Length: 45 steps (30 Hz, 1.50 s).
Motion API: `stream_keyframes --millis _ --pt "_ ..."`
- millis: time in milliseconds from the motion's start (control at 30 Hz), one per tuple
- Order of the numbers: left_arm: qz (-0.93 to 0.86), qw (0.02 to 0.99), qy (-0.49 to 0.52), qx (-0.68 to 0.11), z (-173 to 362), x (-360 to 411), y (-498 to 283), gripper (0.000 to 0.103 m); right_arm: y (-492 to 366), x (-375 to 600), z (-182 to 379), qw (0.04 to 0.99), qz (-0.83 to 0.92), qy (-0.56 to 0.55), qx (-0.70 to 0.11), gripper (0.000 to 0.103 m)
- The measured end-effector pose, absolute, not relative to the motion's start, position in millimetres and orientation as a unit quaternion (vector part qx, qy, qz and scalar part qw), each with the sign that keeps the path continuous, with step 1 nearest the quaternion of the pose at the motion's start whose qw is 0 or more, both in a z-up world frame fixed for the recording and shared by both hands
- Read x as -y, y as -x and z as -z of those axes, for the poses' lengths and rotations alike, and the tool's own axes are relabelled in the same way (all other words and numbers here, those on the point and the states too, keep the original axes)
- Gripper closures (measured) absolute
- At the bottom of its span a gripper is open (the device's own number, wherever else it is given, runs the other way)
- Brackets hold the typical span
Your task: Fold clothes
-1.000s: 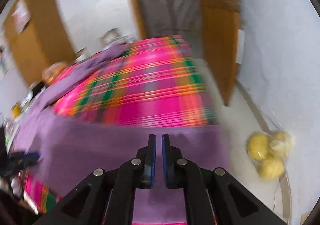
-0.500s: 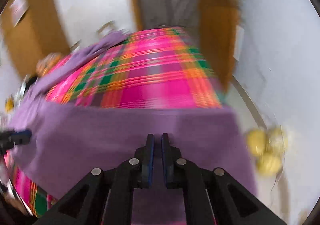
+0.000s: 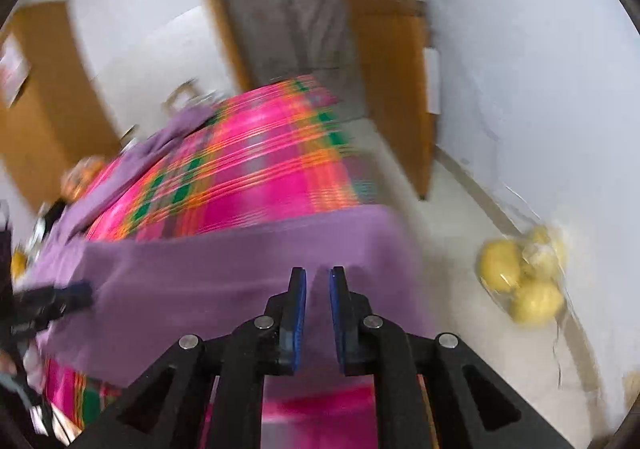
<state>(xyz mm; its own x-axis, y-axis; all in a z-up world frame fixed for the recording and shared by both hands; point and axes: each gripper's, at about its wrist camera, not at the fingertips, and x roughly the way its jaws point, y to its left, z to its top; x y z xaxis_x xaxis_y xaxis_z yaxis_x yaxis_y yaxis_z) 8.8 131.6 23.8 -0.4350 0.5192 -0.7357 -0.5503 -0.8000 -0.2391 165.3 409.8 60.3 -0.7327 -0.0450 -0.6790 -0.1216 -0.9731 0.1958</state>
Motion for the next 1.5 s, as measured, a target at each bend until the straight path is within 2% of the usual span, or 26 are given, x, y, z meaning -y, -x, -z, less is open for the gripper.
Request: stream_keyframes --millis 267,433,467,567,600,667,933,1100,1267,1500 --pt "-0.841 0.343 0.418 -0.035 -29 -185 2 0.074 -143 -379 -45 -0.018 -0.914 0.397 -0.088 0.091" --pt "-0.838 0.342 0.422 -0.042 -14 -194 3 0.074 -171 -434 -45 0.033 -0.915 0.374 -0.146 0.092" --pt "-0.838 0.343 0.423 -0.04 -15 -193 3 0.074 -179 -449 -42 0.041 -0.914 0.368 -0.167 0.103" --pt "-0.837 0.344 0.423 -0.035 -16 -188 0 0.074 -200 -484 -36 0.083 -0.908 0.352 -0.211 0.1" --pt "-0.838 0.343 0.423 -0.033 -16 -185 -2 0.074 -204 -489 -37 0.103 -0.906 0.352 -0.21 0.095" --pt "-0.843 0.335 0.421 -0.023 -15 -177 -6 0.074 -211 -493 -42 0.127 -0.907 0.345 -0.206 0.094" --pt "-0.851 0.319 0.418 -0.009 -10 -146 -26 0.074 -167 -416 -52 0.013 -0.924 0.359 -0.135 0.094" --pt "-0.878 0.26 0.403 0.016 -18 -99 -38 0.074 -141 -348 -54 -0.065 -0.922 0.37 -0.089 0.094" --pt "-0.89 0.191 0.412 0.045 -12 -48 -42 0.074 -116 -332 -43 -0.062 -0.907 0.409 -0.077 0.095" --pt "-0.907 0.123 0.392 0.089 -16 9 -54 0.074 -108 -314 -57 -0.092 -0.91 0.4 -0.065 0.092"
